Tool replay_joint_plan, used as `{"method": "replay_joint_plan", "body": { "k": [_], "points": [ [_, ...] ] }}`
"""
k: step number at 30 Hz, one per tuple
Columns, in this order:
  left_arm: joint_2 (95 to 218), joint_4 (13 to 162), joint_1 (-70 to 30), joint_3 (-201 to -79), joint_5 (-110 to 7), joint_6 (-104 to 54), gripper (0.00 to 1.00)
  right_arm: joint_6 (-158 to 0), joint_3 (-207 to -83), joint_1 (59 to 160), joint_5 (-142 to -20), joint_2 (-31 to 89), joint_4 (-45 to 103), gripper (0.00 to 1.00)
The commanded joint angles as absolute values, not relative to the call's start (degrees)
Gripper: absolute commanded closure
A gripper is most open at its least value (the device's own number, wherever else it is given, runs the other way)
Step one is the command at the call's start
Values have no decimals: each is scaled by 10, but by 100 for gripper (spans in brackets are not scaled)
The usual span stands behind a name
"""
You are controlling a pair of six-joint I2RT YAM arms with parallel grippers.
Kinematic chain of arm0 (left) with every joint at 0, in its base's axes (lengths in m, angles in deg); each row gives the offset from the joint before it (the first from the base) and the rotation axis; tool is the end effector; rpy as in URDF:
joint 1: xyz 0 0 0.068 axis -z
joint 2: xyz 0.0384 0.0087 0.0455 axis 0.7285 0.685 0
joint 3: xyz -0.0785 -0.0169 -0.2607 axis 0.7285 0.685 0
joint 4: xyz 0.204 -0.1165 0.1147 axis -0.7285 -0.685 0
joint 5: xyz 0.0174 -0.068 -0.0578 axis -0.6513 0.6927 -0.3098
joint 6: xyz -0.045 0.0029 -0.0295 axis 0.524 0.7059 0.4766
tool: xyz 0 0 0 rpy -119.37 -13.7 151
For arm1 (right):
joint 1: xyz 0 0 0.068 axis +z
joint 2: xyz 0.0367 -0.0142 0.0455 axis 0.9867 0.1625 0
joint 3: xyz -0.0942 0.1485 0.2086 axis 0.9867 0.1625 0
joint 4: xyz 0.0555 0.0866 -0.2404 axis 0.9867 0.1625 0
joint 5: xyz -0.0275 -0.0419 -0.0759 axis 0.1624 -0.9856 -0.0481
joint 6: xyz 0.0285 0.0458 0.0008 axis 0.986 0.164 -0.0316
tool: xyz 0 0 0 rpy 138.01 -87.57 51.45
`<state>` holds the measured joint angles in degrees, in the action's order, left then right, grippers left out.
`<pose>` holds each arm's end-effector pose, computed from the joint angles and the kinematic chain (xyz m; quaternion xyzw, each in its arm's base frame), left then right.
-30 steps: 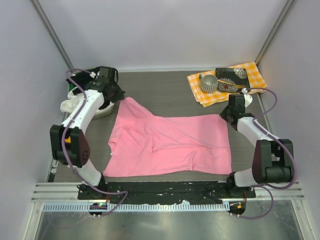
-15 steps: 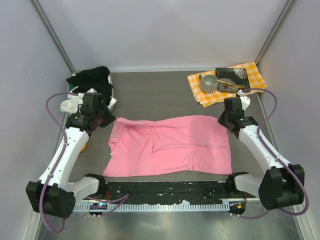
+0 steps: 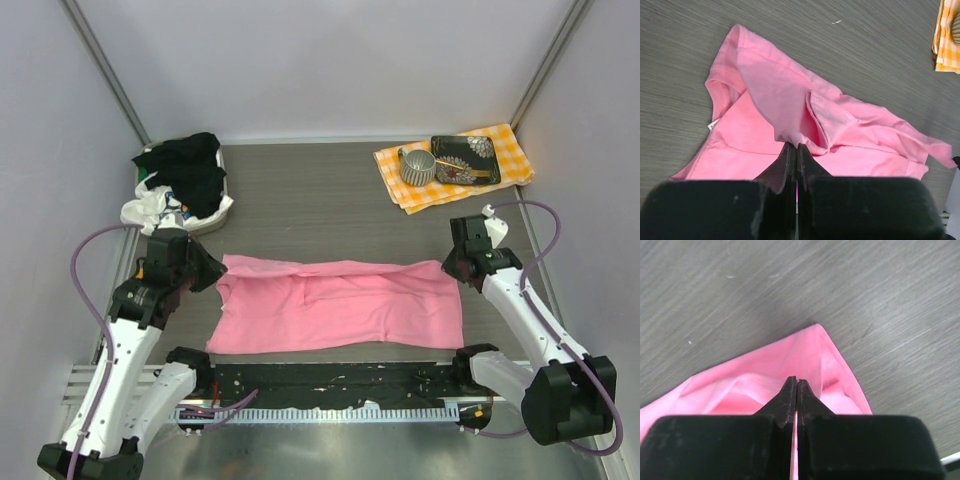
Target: Fold and stack the t-shirts
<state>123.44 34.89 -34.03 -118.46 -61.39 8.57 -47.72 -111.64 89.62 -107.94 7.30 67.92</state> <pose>0.1372 -0.0300 0.3132 -0.2576 0.8766 -0.1854 0.3618 0.1968 0.0188 0.2369 0.2835 0.9007 -0.0371 0.3270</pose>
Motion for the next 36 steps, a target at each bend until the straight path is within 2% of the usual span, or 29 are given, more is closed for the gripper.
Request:
{"method": "replay_joint_plan", "body": {
  "k": [1,15,23,24,25,27,30,31,32,33,34,36],
  "points": [
    [1196,310,-338,-1170,-601,89,100,-443,-1100,902,-1081,59,706,99],
    [1119,262,-338,-1131,-611,135,100,-328,-1105,980,-1110,-16,840,99],
    [1094,238,-338,-1124,-618,143,100,-273,-1118,1015,-1145,-119,926,99],
    [1095,237,-338,-1128,-616,143,100,-270,-1124,1015,-1154,-120,943,95],
    [1097,234,-338,-1130,-615,143,100,-269,-1131,1015,-1164,-120,951,81],
    [1100,232,-338,-1139,-616,142,98,-279,-1141,1015,-1182,-117,952,73],
    [1104,237,-338,-1147,-616,143,85,-287,-1145,1014,-1176,-100,930,36],
    [1107,238,-338,-1150,-612,144,70,-290,-1144,1014,-1175,-96,921,15],
    [1109,240,-338,-1157,-610,144,64,-289,-1146,1016,-1177,-88,914,8],
    [1115,242,-338,-1161,-606,143,57,-293,-1148,1016,-1175,-83,894,7],
    [1117,242,-338,-1166,-605,142,47,-294,-1152,1015,-1173,-78,885,6],
    [1122,242,-338,-1183,-602,144,36,-299,-1155,1015,-1161,-60,851,6]
  ]
}}
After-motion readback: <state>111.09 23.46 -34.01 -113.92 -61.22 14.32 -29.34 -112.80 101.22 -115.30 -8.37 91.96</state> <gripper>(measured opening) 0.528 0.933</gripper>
